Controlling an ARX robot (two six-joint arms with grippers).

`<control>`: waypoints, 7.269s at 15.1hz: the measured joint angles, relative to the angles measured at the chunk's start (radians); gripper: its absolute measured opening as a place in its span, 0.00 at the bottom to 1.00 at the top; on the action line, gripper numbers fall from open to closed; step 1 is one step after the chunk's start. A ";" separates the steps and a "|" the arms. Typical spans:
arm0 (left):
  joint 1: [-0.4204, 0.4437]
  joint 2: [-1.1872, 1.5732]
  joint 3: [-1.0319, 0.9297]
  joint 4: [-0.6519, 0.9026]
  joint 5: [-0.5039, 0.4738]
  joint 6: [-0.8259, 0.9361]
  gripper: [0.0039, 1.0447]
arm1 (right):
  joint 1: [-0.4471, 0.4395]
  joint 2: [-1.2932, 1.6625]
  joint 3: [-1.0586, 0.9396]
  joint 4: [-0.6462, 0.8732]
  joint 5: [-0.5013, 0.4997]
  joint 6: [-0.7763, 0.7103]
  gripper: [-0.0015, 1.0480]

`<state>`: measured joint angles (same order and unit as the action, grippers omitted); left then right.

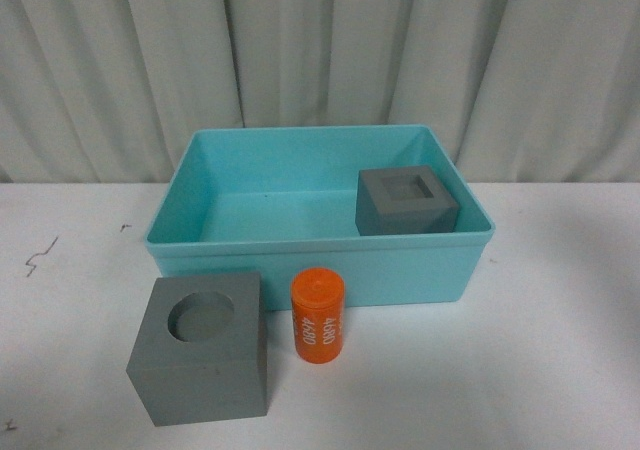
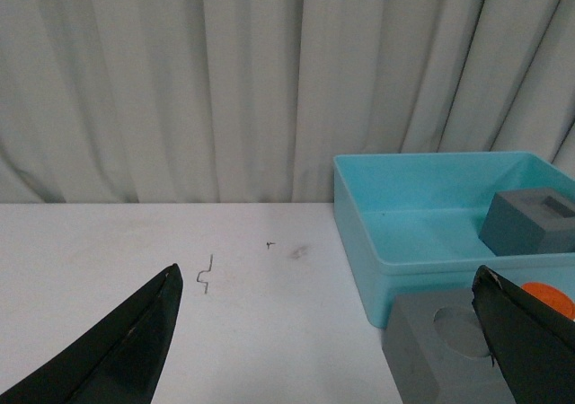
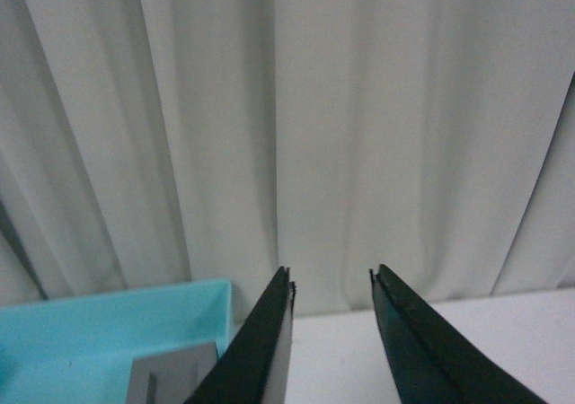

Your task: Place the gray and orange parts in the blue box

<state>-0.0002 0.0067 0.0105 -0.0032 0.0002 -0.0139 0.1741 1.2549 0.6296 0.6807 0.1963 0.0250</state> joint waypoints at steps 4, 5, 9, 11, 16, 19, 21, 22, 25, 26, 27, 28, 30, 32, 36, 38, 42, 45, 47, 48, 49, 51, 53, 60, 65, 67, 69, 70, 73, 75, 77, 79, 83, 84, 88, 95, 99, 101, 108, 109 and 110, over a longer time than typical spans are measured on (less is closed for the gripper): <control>0.000 0.000 0.000 0.000 0.000 0.000 0.94 | -0.053 -0.145 -0.264 0.063 -0.069 -0.019 0.02; 0.000 0.000 0.000 0.000 0.000 0.000 0.94 | -0.070 -0.192 -0.309 0.071 -0.078 -0.019 0.02; 0.000 0.000 0.000 0.000 0.000 0.000 0.94 | -0.113 -0.332 -0.446 0.049 -0.139 -0.019 0.02; 0.000 0.000 0.000 0.000 0.000 0.000 0.94 | -0.181 -0.416 -0.494 0.019 -0.183 -0.019 0.02; 0.000 0.000 0.000 0.000 0.000 0.000 0.94 | -0.174 -0.603 -0.569 -0.098 -0.196 -0.019 0.02; 0.000 0.000 0.000 0.000 0.000 0.000 0.94 | -0.174 -0.677 -0.618 -0.116 -0.196 -0.019 0.02; 0.000 0.000 0.000 0.000 0.000 0.000 0.94 | -0.174 -0.757 -0.618 -0.188 -0.196 -0.020 0.02; 0.000 0.000 0.000 0.000 0.000 0.000 0.94 | -0.174 -0.794 -0.618 -0.214 -0.196 -0.020 0.02; 0.000 0.000 0.000 0.000 0.000 0.000 0.94 | -0.174 -0.895 -0.618 -0.318 -0.196 -0.020 0.02; 0.000 0.000 0.000 0.000 0.000 0.000 0.94 | -0.174 -0.928 -0.618 -0.351 -0.196 -0.020 0.02; 0.000 0.000 0.000 0.000 0.000 0.000 0.94 | -0.174 -0.953 -0.618 -0.377 -0.196 -0.020 0.02; 0.000 0.000 0.000 0.000 0.000 0.000 0.94 | -0.174 -0.982 -0.618 -0.407 -0.196 -0.020 0.02; 0.000 0.000 0.000 0.000 0.000 0.000 0.94 | -0.174 -1.009 -0.618 -0.430 -0.196 -0.020 0.02; 0.000 0.000 0.000 0.000 0.000 0.000 0.94 | -0.174 -1.026 -0.618 -0.450 -0.196 -0.020 0.02; 0.000 0.000 0.000 0.000 -0.002 0.000 0.94 | -0.174 -1.231 -0.618 -0.689 -0.196 -0.020 0.02; 0.000 0.000 0.000 0.001 0.000 0.000 0.94 | -0.174 -1.252 -0.616 -0.681 -0.196 -0.021 0.02; 0.000 0.000 0.000 0.000 0.000 0.000 0.94 | -0.174 -1.251 -0.618 -0.684 -0.196 -0.022 0.26; 0.000 0.000 0.000 0.000 0.000 0.000 0.94 | -0.174 -1.251 -0.618 -0.684 -0.196 -0.022 0.54; 0.000 0.000 0.000 0.000 0.000 0.000 0.94 | -0.174 -1.251 -0.618 -0.684 -0.196 -0.022 0.76; 0.000 0.000 0.000 0.000 0.000 0.000 0.94 | -0.174 -1.251 -0.618 -0.684 -0.196 -0.022 0.83; 0.000 0.000 0.000 0.000 0.000 0.000 0.94 | -0.174 -1.251 -0.618 -0.684 -0.196 -0.022 0.92; 0.000 0.000 0.000 0.000 0.000 0.000 0.94 | -0.174 -1.251 -0.618 -0.684 -0.196 -0.022 0.93; -0.031 0.067 0.053 -0.155 -0.060 -0.042 0.94 | -0.174 -1.251 -0.618 -0.685 -0.196 -0.022 0.94; -0.325 0.970 0.338 0.211 -0.052 -0.302 0.94 | -0.174 -1.251 -0.618 -0.684 -0.196 -0.023 0.94; -0.442 1.247 0.420 0.234 -0.077 -0.327 0.94 | -0.174 -1.251 -0.618 -0.684 -0.196 -0.023 0.94; -0.451 1.336 0.482 0.231 -0.142 -0.332 0.94 | -0.174 -1.251 -0.618 -0.684 -0.196 -0.023 0.94; -0.457 1.470 0.557 0.249 -0.242 -0.310 0.94 | -0.174 -1.251 -0.618 -0.684 -0.196 -0.023 0.94; -0.449 1.526 0.585 0.254 -0.272 -0.288 0.94 | -0.174 -1.251 -0.618 -0.684 -0.196 -0.023 0.94; -0.420 1.640 0.650 0.236 -0.321 -0.245 0.94 | -0.174 -1.251 -0.618 -0.684 -0.196 -0.023 0.94; -0.417 1.703 0.666 0.218 -0.322 -0.239 0.94 | -0.174 -1.251 -0.618 -0.684 -0.196 -0.023 0.94; -0.423 1.742 0.680 0.218 -0.324 -0.233 0.94 | -0.174 -1.251 -0.618 -0.684 -0.196 -0.023 0.94; -0.426 1.756 0.686 0.220 -0.332 -0.221 0.94 | -0.174 -1.251 -0.618 -0.684 -0.196 -0.023 0.94; -0.414 1.762 0.692 0.211 -0.317 -0.219 0.77 | -0.174 -1.251 -0.618 -0.684 -0.196 -0.023 0.94; -0.415 1.761 0.691 0.210 -0.313 -0.215 0.65 | -0.174 -1.251 -0.618 -0.684 -0.196 -0.023 0.94; -0.415 1.726 0.676 0.203 -0.310 -0.189 0.21 | -0.174 -1.251 -0.618 -0.684 -0.196 -0.023 0.94; -0.405 1.347 0.601 0.027 -0.311 -0.025 0.16 | -0.174 -1.251 -0.618 -0.684 -0.196 -0.023 0.94; -0.532 1.279 0.820 -0.042 -0.316 -0.014 0.16 | -0.174 -1.251 -0.618 -0.684 -0.196 -0.023 0.94; -0.584 1.411 0.956 -0.071 -0.298 -0.046 0.16 | -0.174 -1.251 -0.618 -0.684 -0.196 -0.023 0.94; -0.533 1.864 1.318 -0.100 -0.316 -0.170 0.16 | -0.174 -1.251 -0.618 -0.684 -0.196 -0.023 0.94; -0.499 1.909 1.353 -0.105 -0.316 -0.179 0.16 | -0.174 -1.251 -0.618 -0.684 -0.196 -0.023 0.94; -0.477 1.924 1.357 -0.116 -0.318 -0.182 0.16 | -0.174 -1.251 -0.618 -0.684 -0.196 -0.023 0.94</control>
<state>-0.4774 1.9305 1.3670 -0.1196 -0.3180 -0.1955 -0.0002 0.0040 0.0120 -0.0036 0.0002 0.0025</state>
